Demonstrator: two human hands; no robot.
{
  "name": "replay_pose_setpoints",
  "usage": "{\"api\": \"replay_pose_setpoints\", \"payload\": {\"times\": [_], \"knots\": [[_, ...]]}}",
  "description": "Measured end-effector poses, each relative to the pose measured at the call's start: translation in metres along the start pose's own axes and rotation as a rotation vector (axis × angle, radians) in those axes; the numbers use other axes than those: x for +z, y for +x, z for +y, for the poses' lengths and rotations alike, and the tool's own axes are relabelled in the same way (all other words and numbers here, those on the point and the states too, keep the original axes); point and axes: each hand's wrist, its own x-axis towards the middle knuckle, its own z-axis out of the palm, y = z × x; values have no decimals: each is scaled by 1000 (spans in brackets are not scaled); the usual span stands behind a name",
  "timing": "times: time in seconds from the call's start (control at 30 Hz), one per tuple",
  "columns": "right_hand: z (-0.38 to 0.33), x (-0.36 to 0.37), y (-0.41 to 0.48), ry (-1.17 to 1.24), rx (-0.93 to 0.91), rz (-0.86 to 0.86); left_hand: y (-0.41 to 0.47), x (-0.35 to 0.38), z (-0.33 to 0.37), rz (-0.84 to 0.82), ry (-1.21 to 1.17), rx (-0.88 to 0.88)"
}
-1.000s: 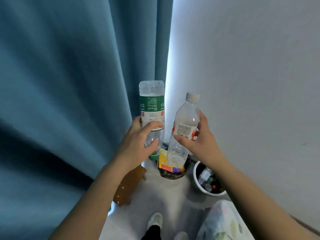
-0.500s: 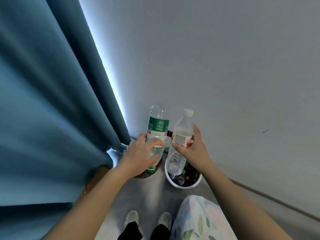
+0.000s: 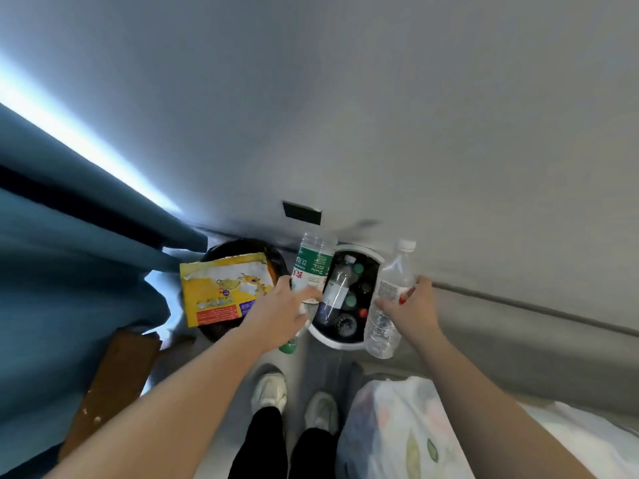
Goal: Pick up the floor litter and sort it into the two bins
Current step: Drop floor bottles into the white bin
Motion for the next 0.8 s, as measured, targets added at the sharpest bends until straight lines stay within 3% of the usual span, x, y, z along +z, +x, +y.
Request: {"api": "replay_pose_setpoints", "payload": {"times": [0.17, 0.4, 0.8], "knots": [[62, 57, 71, -5, 55, -12, 71, 86, -28, -82, -66, -10], [114, 121, 145, -79, 47, 17, 156, 162, -39, -70, -153, 53], [128, 142, 172, -151, 88, 99, 172, 183, -42, 23, -133, -67]]}}
